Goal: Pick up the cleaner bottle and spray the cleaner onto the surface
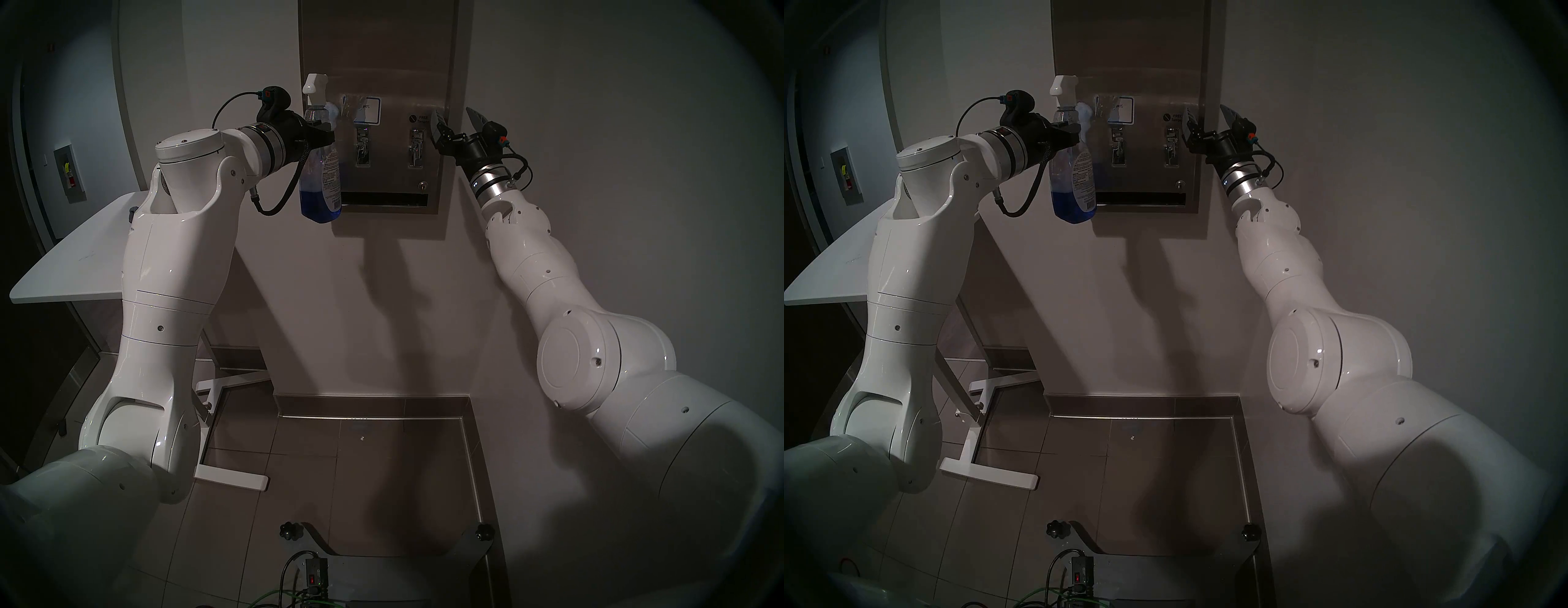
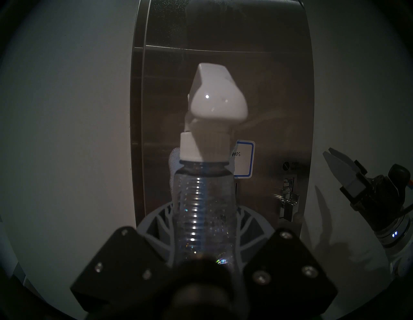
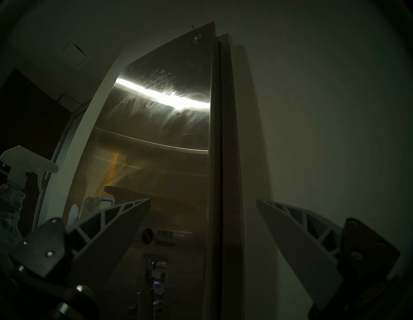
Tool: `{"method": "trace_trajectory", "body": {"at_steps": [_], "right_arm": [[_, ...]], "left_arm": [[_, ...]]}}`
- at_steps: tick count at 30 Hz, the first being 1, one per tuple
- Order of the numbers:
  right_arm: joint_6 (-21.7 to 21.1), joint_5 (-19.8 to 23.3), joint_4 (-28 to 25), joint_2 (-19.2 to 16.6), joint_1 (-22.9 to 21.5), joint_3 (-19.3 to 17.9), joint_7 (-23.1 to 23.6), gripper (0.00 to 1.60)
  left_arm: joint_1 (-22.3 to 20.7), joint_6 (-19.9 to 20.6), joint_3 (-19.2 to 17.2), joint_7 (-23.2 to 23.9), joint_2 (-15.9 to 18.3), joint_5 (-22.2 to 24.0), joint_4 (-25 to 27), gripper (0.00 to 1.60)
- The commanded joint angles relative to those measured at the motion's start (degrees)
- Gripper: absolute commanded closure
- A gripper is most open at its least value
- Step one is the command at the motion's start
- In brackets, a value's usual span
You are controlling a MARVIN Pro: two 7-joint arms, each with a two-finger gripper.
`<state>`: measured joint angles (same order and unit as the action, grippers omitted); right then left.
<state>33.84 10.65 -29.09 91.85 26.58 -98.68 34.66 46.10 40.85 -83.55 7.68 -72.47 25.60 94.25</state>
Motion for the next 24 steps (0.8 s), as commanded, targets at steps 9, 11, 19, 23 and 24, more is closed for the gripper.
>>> {"method": "trace_trajectory", "body": {"at_steps": [9, 11, 19, 23, 24], "right_arm": [[3.5, 0.8, -11.1, 2.8, 4.6, -0.9, -1.9, 0.00], [3.7, 0.7, -12.3, 2.9, 5.4, -1.0, -2.2, 0.00], [3.5, 0.1, -17.1, 3.5, 8.4, -1.0, -3.5, 0.00], [3.0, -0.3, -19.2, 3.8, 9.6, -0.9, -4.3, 0.00], [2.9, -0.5, -19.6, 3.9, 9.9, -0.9, -4.5, 0.00]], "left_arm": [[-3.9, -1.8, -2.6, -0.6, 0.4, -0.7, 2.6, 1.60], [-3.9, -1.8, -3.1, -1.1, 0.8, -1.2, 2.7, 1.60], [-3.4, -1.4, -5.6, -4.7, 2.5, -3.6, 3.9, 1.60], [-3.0, -0.7, -7.0, -7.6, 3.8, -5.5, 5.2, 1.60], [-2.9, -0.6, -7.3, -8.3, 4.1, -5.9, 5.6, 1.60]]}}
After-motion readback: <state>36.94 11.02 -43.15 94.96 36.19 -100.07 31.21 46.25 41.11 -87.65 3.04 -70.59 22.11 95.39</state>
